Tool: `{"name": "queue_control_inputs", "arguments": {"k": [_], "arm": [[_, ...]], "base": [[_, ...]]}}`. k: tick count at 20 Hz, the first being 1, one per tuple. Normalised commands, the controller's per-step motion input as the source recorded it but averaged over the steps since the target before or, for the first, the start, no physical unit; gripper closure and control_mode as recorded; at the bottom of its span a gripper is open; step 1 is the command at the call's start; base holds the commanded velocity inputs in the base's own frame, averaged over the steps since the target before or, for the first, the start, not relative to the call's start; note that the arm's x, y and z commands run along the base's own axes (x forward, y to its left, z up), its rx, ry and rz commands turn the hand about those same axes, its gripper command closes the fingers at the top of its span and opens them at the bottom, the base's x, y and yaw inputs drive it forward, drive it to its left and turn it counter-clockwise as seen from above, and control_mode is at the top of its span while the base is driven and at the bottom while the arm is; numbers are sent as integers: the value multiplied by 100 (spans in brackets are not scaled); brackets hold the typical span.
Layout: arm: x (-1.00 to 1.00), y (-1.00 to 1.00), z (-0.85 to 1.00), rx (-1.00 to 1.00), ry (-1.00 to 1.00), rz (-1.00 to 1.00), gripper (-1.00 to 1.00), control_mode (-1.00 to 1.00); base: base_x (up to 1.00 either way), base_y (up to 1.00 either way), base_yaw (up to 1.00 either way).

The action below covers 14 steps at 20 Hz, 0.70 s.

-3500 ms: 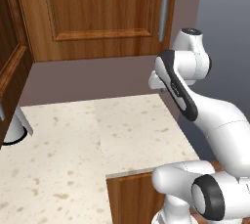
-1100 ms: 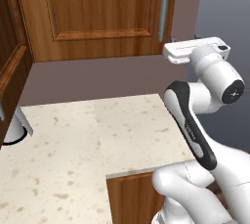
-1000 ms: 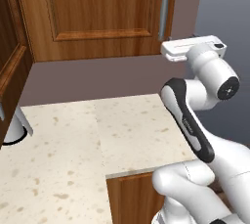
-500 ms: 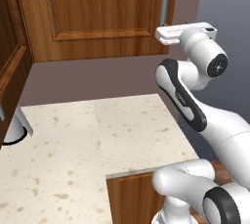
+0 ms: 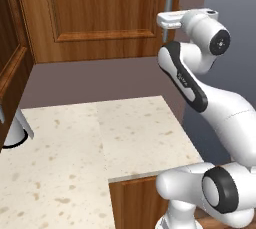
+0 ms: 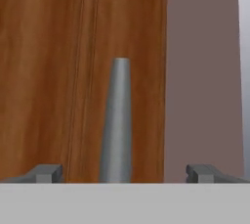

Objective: The dining table condiment station is running low on condiment bottle. Refill the condiment station by opening the cabinet and taking the condiment bottle from the cabinet and placing it on the dining table.

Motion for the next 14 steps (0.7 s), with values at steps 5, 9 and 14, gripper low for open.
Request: {"name": "queue_control_inputs", "arguments": {"k": [5,9,14], "arm": [[25,3,10,0,9,0,-100,-100],[29,15,0,0,9,-1,-100,-100],[41,25,1,0,11,-6,-100,-100]], "base": [[0,0,0],[0,0,0],[0,0,0]]}}
